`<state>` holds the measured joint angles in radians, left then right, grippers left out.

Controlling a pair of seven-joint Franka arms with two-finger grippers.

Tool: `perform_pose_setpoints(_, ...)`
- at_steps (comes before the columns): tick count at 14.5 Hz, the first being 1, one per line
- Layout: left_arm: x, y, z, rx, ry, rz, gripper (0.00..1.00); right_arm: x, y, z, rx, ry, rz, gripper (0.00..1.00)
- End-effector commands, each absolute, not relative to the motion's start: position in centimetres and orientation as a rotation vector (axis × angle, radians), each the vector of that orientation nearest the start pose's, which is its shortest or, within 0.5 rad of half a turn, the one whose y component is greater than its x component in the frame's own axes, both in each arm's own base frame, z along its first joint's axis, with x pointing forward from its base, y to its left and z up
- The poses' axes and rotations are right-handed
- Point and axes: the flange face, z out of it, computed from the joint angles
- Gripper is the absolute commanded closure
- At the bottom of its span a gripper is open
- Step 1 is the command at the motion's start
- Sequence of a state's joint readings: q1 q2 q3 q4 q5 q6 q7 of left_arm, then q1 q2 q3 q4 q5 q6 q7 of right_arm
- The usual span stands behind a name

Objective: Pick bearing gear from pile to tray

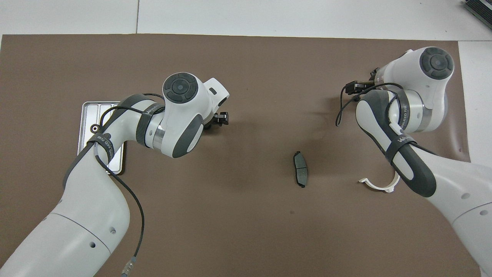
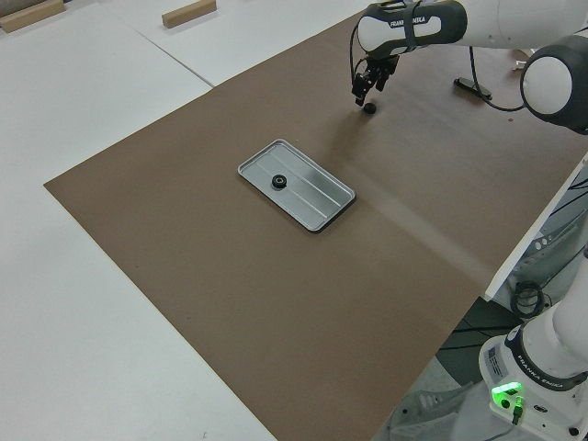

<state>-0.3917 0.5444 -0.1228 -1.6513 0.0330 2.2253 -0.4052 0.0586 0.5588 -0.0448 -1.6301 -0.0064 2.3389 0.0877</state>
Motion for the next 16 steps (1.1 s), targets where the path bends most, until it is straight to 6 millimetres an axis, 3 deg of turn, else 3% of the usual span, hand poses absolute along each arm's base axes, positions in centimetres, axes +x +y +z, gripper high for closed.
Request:
perform_pose_setpoints(1, 58.5, -32.4, 30.6, -3.159, 0.215, -0.030, 0.25, 69.2, 1.5, 30.0, -3.133, 0.054, -0.222, 0.31)
perform_pose_setpoints(3, 58.6, -32.4, 30.6, -3.161, 0.215, -0.039, 0.30, 69.0, 1.5, 29.7, -3.133, 0.047, -0.222, 0.47)
perform_pose_setpoints(10, 57.8, -31.8, 29.3, -3.163, 0.216, -0.045, 0.49, 68.7, 1.4, 29.4, -3.133, 0.050, -0.222, 0.55)
perform_pose_setpoints(13, 57.8, -31.7, 29.3, -3.164, 0.216, -0.045, 0.65, 68.7, 1.4, 29.4, -3.133, 0.050, -0.232, 0.59)
perform_pose_setpoints(15, 58.0, -31.6, 29.5, -3.164, 0.213, -0.045, 0.84, 68.7, 1.4, 29.2, -3.132, 0.055, -0.232, 0.98)
perform_pose_setpoints(16, 58.1, -31.6, 29.6, -3.164, 0.211, -0.045, 0.92, 68.8, 1.4, 29.4, -3.131, 0.059, -0.246, 1.00)
